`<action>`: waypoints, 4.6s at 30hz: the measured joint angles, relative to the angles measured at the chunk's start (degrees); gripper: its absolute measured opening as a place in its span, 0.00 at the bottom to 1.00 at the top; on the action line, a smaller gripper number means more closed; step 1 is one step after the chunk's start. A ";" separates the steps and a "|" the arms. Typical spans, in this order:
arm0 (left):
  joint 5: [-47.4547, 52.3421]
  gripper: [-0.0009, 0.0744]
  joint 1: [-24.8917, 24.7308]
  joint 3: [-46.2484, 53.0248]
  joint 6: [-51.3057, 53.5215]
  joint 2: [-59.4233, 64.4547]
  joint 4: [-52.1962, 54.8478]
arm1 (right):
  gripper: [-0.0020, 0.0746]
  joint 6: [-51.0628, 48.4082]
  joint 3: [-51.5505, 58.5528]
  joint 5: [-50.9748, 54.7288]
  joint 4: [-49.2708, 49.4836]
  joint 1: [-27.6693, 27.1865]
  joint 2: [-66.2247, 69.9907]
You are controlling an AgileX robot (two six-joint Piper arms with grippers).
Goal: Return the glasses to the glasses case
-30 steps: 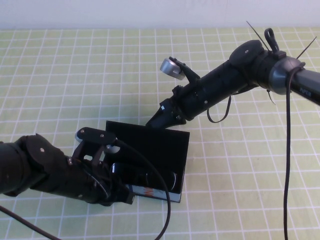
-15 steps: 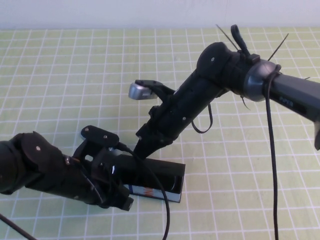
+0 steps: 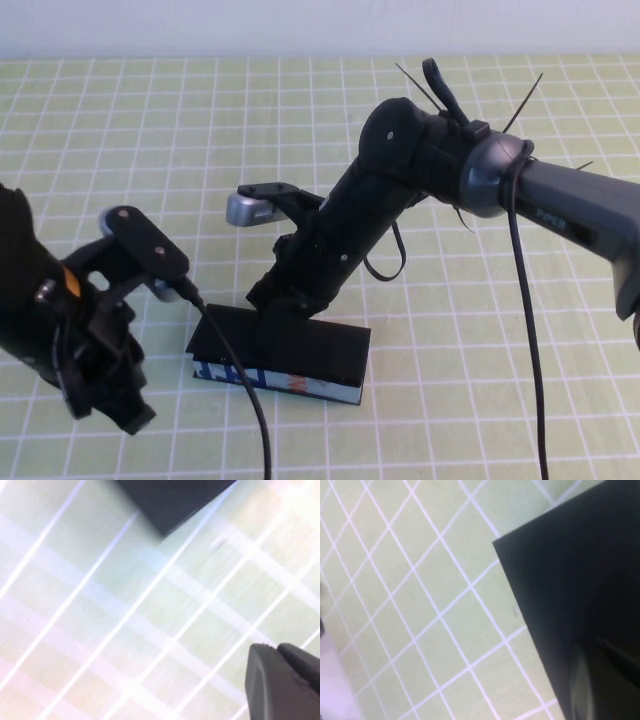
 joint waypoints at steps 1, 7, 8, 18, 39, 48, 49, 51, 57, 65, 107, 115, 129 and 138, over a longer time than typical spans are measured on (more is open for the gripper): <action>1.08 0.01 0.00 -0.35 -2.60 -1.09 2.21 | 0.00 0.00 0.11 0.10 -0.55 0.03 0.00; 2.02 0.01 0.00 -0.96 -13.27 -8.82 4.44 | 0.00 2.54 0.61 0.10 -4.44 0.26 0.33; 2.02 0.01 0.00 -0.96 -13.75 -9.99 4.01 | 0.00 2.69 0.61 0.10 -4.59 0.26 0.33; 2.96 0.01 0.00 1.03 -18.15 -26.71 2.52 | 0.00 2.80 -1.84 0.28 -6.39 0.30 -0.66; -6.99 0.01 0.00 16.70 -21.17 -69.27 2.06 | 0.00 15.18 -4.54 1.98 -26.71 0.30 -35.59; -12.08 0.01 0.00 23.37 -25.47 -70.28 1.94 | 0.00 21.32 10.94 -10.37 -40.26 0.30 -56.08; -13.29 0.01 0.00 24.32 -26.04 -70.28 1.85 | 0.00 22.23 14.57 -13.21 -41.44 0.30 -58.93; -15.73 0.01 0.00 26.25 -26.81 -70.28 1.80 | 0.00 23.94 21.71 -19.07 -43.33 0.30 -64.14; -21.56 0.01 0.00 30.16 -27.65 -70.28 1.71 | 0.00 26.50 46.28 -33.35 -45.40 0.30 -81.39; -22.46 0.01 0.00 30.47 -27.79 -70.28 1.71 | 0.00 32.19 70.44 -44.78 -46.19 0.30 -102.80; -28.80 0.01 0.14 31.58 -27.91 -70.28 7.85 | 0.00 32.59 80.47 -48.00 -50.15 0.30 -113.15; -54.67 0.01 10.70 40.54 -27.80 -70.28 11.18 | 0.00 32.59 80.47 -48.00 -50.15 0.30 -113.15; -58.96 0.01 18.90 54.96 -32.81 -75.67 1.81 | 0.00 32.59 80.47 -48.12 -50.15 0.30 -113.15; -39.61 0.01 17.07 54.96 -35.03 -75.98 2.50 | 0.00 32.59 81.31 -48.23 -50.15 0.30 -113.15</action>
